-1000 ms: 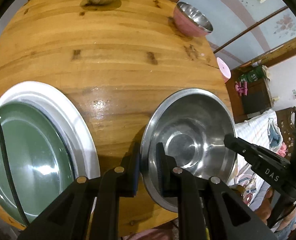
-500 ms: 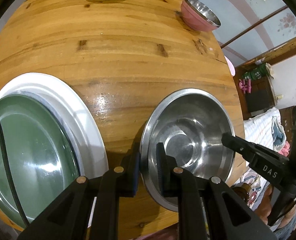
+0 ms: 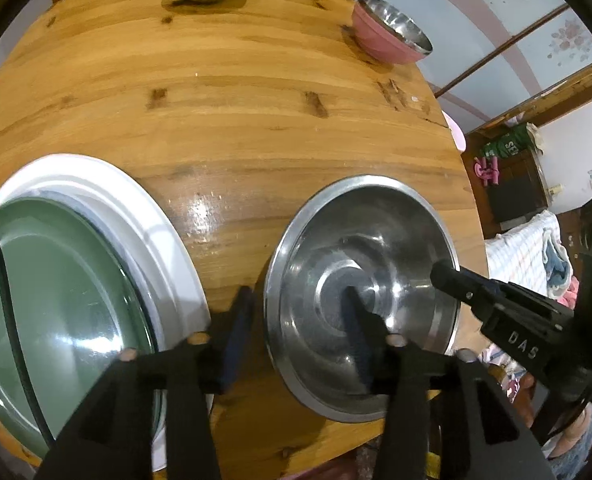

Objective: Organize plates and bowls

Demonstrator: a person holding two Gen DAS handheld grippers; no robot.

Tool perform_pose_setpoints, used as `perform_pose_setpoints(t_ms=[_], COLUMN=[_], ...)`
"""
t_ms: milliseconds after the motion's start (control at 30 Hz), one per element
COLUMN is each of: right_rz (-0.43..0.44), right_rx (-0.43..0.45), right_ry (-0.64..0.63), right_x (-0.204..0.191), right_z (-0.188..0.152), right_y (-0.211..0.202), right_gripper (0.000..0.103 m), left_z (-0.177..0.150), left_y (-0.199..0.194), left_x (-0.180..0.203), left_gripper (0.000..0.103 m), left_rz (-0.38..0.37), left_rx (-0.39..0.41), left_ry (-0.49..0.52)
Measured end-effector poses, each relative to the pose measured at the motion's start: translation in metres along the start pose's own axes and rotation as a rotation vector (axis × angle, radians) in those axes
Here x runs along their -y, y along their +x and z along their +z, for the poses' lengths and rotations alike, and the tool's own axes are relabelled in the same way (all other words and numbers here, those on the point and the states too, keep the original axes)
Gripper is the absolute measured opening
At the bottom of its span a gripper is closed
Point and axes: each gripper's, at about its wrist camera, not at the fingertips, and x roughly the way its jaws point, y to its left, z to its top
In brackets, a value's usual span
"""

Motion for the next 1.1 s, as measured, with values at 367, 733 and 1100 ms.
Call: perform_pose_setpoints(t_ms=[367,733,1100], right_rz=[0.020,-0.005,0.007], right_rx=[0.070,0.175,0.285], right_ry=[-0.031,-0.079,-0.125], right_x=[-0.002,-0.003,0.003], right_z=[-0.011,-0.015,0.019], right_y=[-0.013,-0.059,-0.128], right_gripper=[0.029,0.029,0.029], left_z=[-0.001,0.001,0.045], left_y=[-0.030,-0.083,-0.155], left_x=[0.005,0.018,0.056], left_gripper=[0.069,0.070,0.076], left_rz=[0.002,0.001,0.047], left_rx=[0.115,0.232,0.387], left_ry=[0.022,0.077,0.175])
